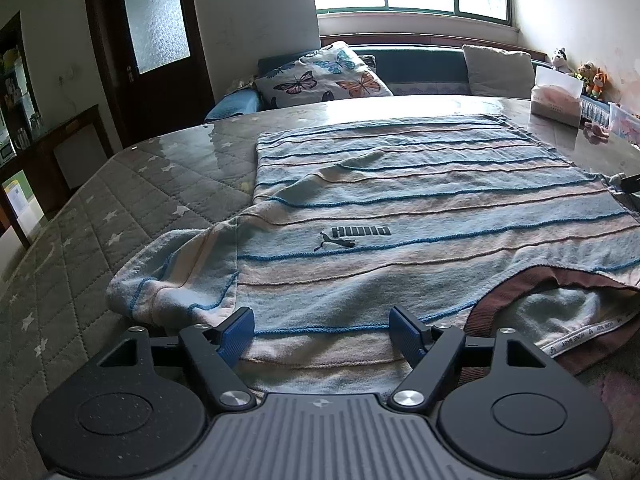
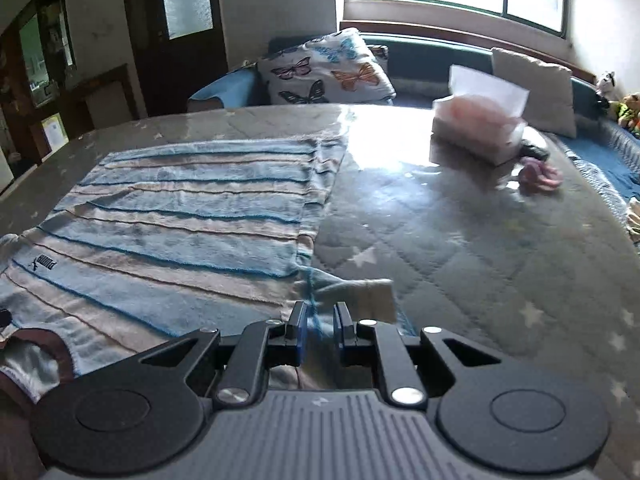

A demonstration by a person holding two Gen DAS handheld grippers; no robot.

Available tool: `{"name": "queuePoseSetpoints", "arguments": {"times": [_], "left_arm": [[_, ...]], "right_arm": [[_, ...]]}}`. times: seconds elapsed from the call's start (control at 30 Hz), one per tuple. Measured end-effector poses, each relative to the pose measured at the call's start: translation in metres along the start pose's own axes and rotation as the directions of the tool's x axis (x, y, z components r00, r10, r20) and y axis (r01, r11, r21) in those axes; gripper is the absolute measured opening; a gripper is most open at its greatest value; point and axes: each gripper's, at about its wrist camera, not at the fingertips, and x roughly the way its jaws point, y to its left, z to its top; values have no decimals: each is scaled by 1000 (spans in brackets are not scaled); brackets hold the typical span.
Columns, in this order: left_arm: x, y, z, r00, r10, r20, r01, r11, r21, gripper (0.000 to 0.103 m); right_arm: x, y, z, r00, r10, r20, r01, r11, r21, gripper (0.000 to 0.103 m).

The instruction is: Fold clothes

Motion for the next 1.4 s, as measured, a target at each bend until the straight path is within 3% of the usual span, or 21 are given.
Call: {"name": "queuePoseSetpoints", "arguments": {"times": [0.23, 0.43, 0.53, 0.87, 1.07, 1.17, 1.4], "left_arm": [[1, 2, 0, 1000, -6, -4, 6, 1000, -8, 79], [-1, 4, 2, 1000, -17, -9, 17, 1000, -19, 79], [-5, 9, 4, 1000, -17, 2, 17, 999, -38, 79], [-7, 54, 19, 997, 72, 19, -68, 982, -175, 77], [14, 85, 47, 995, 94, 19, -87, 968, -234, 66], [26, 101, 62, 995, 101, 17, -93, 961, -259, 54], [58, 123, 60, 996, 41, -74, -60, 959, -278, 31]], "right_arm": [[19, -20, 5, 993, -122, -2, 122, 992, 25, 12], [6, -4, 4, 999, -45, 29, 46, 999, -5, 15], [17, 2, 2, 1000, -18, -2, 18, 1000, -13, 19], [18, -2, -7, 999, -45, 20, 45, 999, 20, 35], [18, -1, -8, 998, -51, 26, 51, 998, 27, 35], [18, -1, -8, 998, -52, 27, 51, 998, 31, 35], [18, 0, -8, 998, -55, 27, 54, 998, 35, 36]]}}
